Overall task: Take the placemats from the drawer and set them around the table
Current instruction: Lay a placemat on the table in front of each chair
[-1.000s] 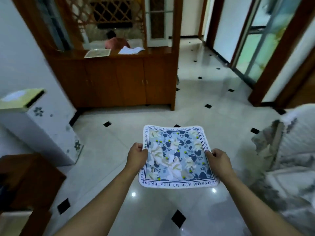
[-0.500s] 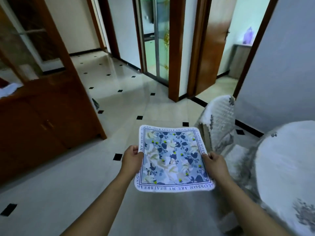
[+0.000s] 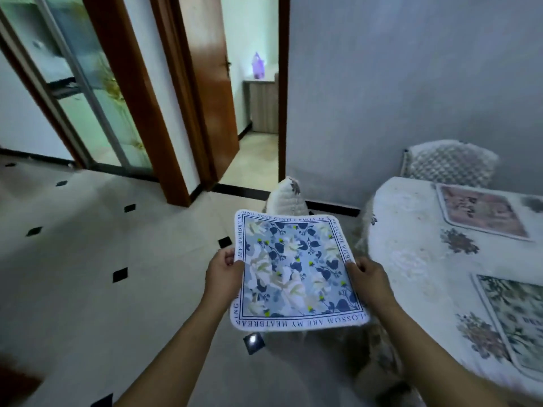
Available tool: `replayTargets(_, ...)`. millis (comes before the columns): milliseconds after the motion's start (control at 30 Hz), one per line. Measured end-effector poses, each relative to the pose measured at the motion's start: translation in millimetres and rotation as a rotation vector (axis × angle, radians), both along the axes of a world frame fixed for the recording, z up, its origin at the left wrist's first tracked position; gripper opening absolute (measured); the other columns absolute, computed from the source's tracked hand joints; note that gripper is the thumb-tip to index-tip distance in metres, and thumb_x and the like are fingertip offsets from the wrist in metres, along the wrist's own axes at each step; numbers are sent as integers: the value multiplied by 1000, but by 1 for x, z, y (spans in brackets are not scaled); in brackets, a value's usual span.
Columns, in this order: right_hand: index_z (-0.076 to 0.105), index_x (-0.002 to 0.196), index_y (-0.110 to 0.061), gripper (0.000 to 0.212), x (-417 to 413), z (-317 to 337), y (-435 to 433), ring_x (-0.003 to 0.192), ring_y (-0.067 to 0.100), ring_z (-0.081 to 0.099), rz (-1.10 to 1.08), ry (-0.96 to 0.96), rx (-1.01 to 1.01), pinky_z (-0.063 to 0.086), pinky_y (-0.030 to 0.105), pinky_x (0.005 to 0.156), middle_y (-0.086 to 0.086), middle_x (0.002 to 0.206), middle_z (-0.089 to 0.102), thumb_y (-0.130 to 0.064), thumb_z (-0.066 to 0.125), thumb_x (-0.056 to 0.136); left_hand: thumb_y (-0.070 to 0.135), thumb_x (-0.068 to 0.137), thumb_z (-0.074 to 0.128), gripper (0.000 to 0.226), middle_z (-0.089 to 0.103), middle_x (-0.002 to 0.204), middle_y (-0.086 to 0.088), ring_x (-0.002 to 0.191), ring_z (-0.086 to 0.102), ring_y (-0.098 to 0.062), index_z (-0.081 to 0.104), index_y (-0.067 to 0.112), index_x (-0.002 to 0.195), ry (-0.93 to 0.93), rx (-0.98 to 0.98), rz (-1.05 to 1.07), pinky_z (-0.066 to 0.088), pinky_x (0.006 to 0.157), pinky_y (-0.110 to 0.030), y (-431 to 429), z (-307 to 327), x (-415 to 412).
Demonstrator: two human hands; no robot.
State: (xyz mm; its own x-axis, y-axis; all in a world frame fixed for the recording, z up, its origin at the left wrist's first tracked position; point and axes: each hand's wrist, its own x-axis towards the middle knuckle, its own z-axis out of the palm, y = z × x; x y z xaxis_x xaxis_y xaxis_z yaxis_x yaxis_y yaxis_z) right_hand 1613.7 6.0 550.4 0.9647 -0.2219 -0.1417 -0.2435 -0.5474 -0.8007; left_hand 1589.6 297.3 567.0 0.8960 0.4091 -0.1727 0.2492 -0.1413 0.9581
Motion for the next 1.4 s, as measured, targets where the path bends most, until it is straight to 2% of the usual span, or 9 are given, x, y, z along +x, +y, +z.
replayTargets(200,35,60,-16,41,18,0,-1,52,18,37,-359,-35,-5,26,32,52,2,54,40,-28,56,93,8,87,55,17,72,92,1,79,71,-19,63,20,97,17,27,-332,60,71,-39,-7,12,120)
replayTargets(467,29,66,-14,41,28,-28,-36,54,20,31,-693,-42,22,23,33,56,8,58,32,-28,54,95,14,86,59,16,74,92,-2,77,73,-23,66,20,99,69,68,-720,61,72,-47,-83,0,230)
replayTargets(600,28,65,-15,41,61,-45,-49,53,20,30,-797,-59,51,23,33,56,6,57,31,-28,54,95,10,93,54,15,73,94,-8,82,71,-30,64,15,104,101,44,-815,58,70,-42,-117,-4,284)
replayTargets(800,31,65,-16,39,114,-45,-42,55,18,31,-908,-90,62,23,35,54,6,59,35,-28,54,94,21,97,50,15,69,92,-17,73,67,-30,53,7,101,170,133,-913,53,63,-37,-144,-9,364)
replayTargets(867,32,65,-15,38,127,-45,-39,55,17,34,-947,-93,70,26,34,54,5,60,37,-27,55,94,23,97,52,19,70,91,-18,71,67,-29,53,5,102,209,124,-943,54,66,-41,-153,-11,387)
replayTargets(1000,33,66,-16,37,149,-50,-25,56,16,33,-1083,-110,102,26,33,54,6,60,36,-26,55,94,17,91,57,18,73,89,-26,79,72,-42,62,2,99,366,53,-1089,57,78,-61,-165,-17,435)
replayTargets(1100,32,66,-16,36,171,-54,-6,55,16,31,-1185,-122,82,23,33,54,6,60,35,-25,54,94,23,84,59,33,73,90,-28,83,71,-45,63,-3,103,439,84,-1244,53,81,-67,-171,-28,475)
replayTargets(1233,32,65,-16,36,214,-54,34,53,16,32,-1320,-130,19,23,33,52,5,59,35,-24,54,93,15,92,53,14,75,90,-21,82,73,-39,60,5,101,368,166,-1420,56,81,-60,-168,-26,520)
replayTargets(1400,30,66,-17,38,249,-48,69,54,15,27,-1472,-174,34,20,32,52,5,60,29,-20,55,95,5,86,58,11,74,87,-15,78,72,-33,64,11,92,240,244,-1540,58,76,-49,-183,-29,571)
